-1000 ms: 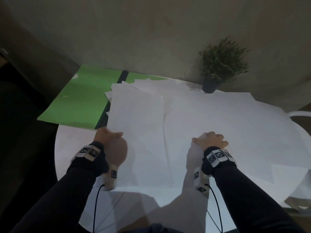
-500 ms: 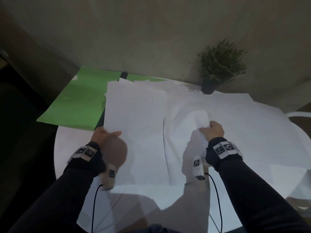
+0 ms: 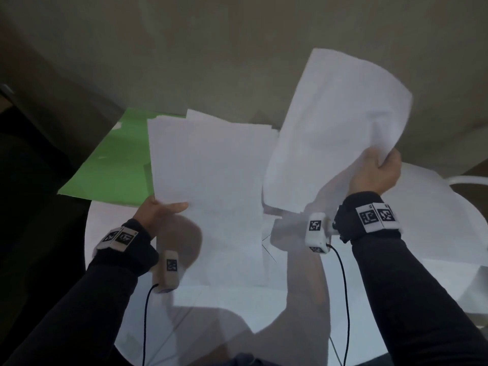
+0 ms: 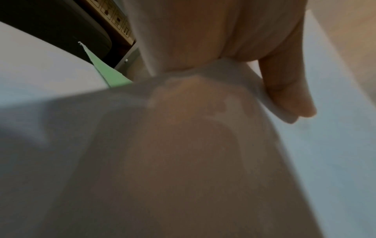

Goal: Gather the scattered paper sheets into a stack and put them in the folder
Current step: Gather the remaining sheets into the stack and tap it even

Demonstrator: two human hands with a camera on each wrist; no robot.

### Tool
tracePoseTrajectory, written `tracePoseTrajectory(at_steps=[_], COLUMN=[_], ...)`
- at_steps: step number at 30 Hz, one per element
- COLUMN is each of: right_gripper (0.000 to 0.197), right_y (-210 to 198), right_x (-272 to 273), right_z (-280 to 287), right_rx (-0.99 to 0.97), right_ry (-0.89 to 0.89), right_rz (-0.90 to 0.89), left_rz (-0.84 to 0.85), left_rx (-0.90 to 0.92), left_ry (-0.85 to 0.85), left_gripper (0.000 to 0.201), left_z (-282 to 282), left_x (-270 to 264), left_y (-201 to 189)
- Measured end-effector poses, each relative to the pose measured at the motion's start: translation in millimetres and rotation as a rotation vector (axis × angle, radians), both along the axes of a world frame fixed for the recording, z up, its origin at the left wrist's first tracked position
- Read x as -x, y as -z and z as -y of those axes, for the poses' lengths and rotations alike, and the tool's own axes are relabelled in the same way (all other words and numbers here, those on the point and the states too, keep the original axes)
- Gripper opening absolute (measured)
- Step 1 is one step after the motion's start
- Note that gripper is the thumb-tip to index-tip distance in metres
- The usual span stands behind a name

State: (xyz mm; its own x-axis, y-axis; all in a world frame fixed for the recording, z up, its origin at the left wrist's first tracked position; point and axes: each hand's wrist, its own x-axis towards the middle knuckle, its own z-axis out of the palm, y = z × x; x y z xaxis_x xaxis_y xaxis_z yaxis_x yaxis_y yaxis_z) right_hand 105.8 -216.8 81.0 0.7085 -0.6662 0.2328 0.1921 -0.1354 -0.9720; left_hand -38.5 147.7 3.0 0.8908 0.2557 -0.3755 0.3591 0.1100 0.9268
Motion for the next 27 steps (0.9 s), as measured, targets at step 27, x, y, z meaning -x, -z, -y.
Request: tracePoseTrajectory(at_steps=[27], right_gripper=[0.036], right_y=[-8], right_x=[1], right_z=[-25], right_rx=[-0.221], right_ry=[-0.042], right_rz=[-0.019], left_rz=[0.085], left_rx=[0.192], left_ry=[0.184], left_gripper=[0.064], left_z=[-1], left_x=[-9], left_y=[-46])
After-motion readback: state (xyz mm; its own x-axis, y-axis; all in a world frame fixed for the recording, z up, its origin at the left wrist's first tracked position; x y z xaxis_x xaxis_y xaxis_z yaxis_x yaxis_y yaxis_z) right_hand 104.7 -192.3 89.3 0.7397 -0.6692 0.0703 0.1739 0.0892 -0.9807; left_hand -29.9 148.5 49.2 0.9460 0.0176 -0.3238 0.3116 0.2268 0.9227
